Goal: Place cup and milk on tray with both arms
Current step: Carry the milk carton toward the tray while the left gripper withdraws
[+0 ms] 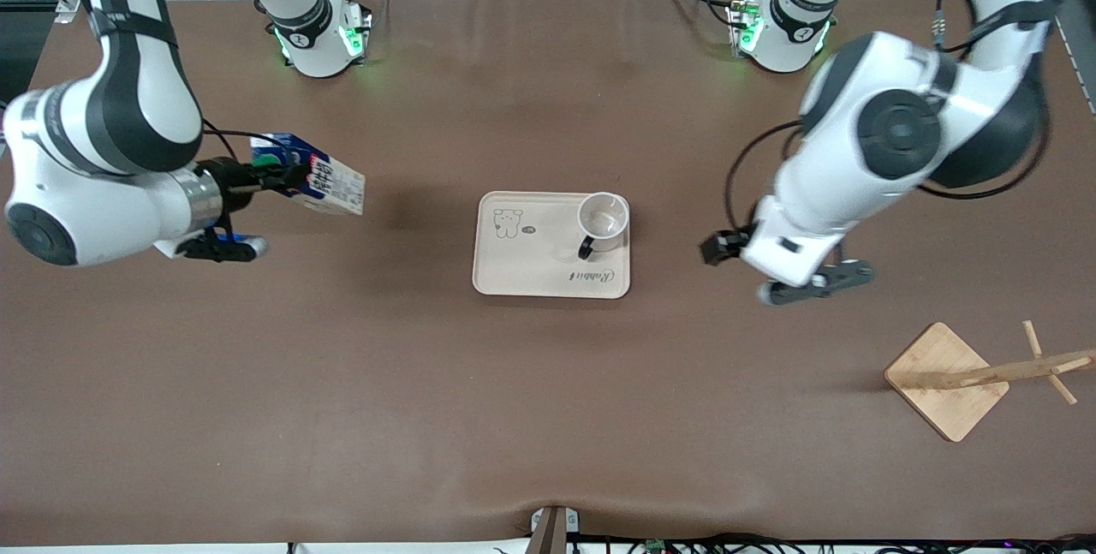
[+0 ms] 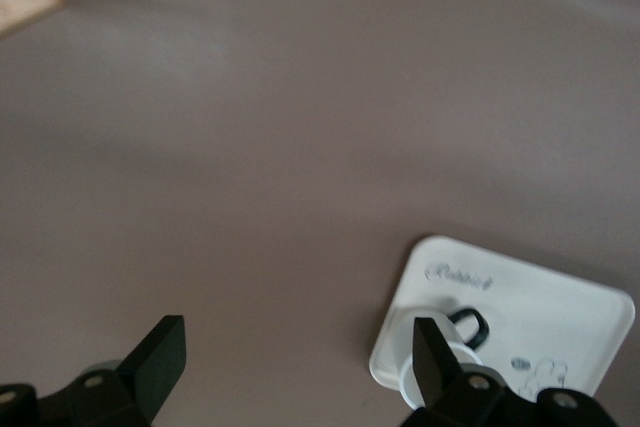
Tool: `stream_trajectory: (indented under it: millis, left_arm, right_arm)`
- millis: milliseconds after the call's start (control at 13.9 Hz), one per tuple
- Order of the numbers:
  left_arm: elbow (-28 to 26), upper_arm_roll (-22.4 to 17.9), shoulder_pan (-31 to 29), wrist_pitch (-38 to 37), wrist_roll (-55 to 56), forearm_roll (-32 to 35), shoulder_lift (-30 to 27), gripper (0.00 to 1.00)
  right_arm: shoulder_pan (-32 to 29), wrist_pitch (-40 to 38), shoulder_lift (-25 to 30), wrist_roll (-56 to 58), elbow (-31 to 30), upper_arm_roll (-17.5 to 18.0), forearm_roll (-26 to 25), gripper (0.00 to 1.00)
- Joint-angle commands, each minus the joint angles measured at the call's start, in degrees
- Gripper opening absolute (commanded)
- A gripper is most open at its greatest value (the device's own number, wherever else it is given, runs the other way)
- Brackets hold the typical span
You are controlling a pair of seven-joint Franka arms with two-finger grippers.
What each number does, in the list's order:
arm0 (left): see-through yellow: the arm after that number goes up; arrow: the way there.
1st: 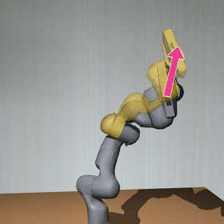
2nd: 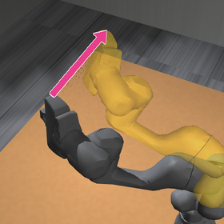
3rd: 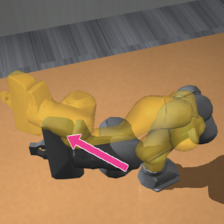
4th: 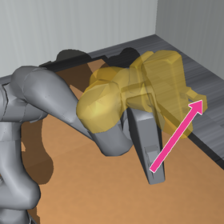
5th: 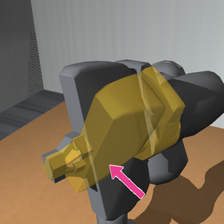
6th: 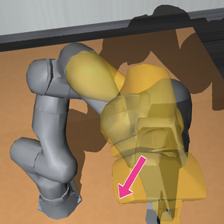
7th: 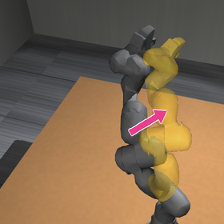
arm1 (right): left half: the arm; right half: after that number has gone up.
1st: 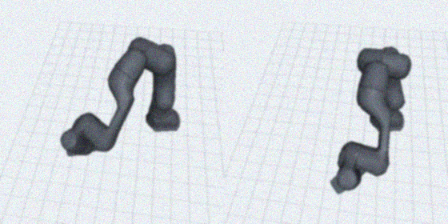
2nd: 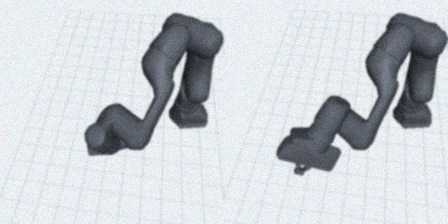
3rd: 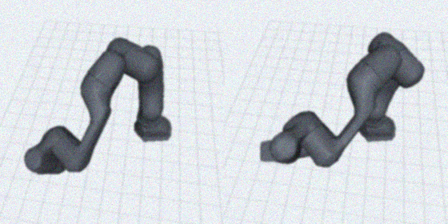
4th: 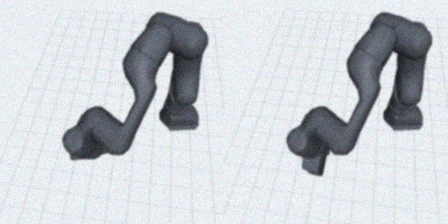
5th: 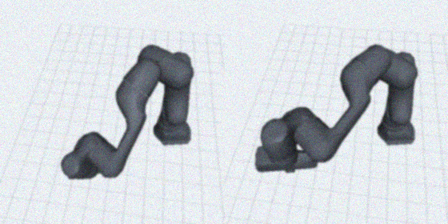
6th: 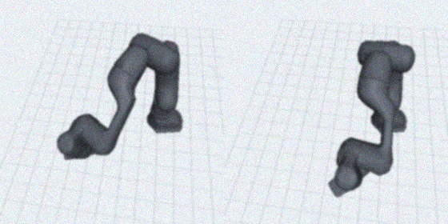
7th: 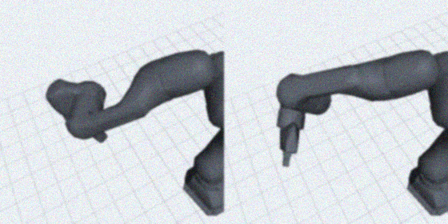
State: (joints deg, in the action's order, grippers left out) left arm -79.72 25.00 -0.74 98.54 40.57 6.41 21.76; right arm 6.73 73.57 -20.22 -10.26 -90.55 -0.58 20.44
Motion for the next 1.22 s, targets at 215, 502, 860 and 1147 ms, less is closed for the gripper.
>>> stream_trajectory:
  millis: [215, 502, 860, 1147]
  left_arm:
    - [-1.14, 0.23, -8.73, -0.72, -3.37, 0.8, -4.53, 1.0]
    - [-1.14, 0.23, -17.52, -0.72, -16.81, 0.8, -6.89, 1.0]
    - [-1.23, 1.46, -23.87, -0.72, -21.93, 0.71, -8.48, 1.0]
    - [-3.06, 1.81, -23.26, -0.98, -23.25, 0.54, -11.9, 1.0]
  right_arm:
    - [9.08, 5.24, -9.22, -16.09, 10.57, -0.47, 4.34, 0.0]
    - [12.24, 7.28, -10.63, -16.46, 11.0, -0.47, 6.71, 0.0]
    - [15.58, 10.63, -13.43, -19.27, 15.56, -0.39, 7.15, 0.0]
    - [17.87, 11.42, -16.08, -22.51, 17.86, -0.39, 7.33, 0.0]
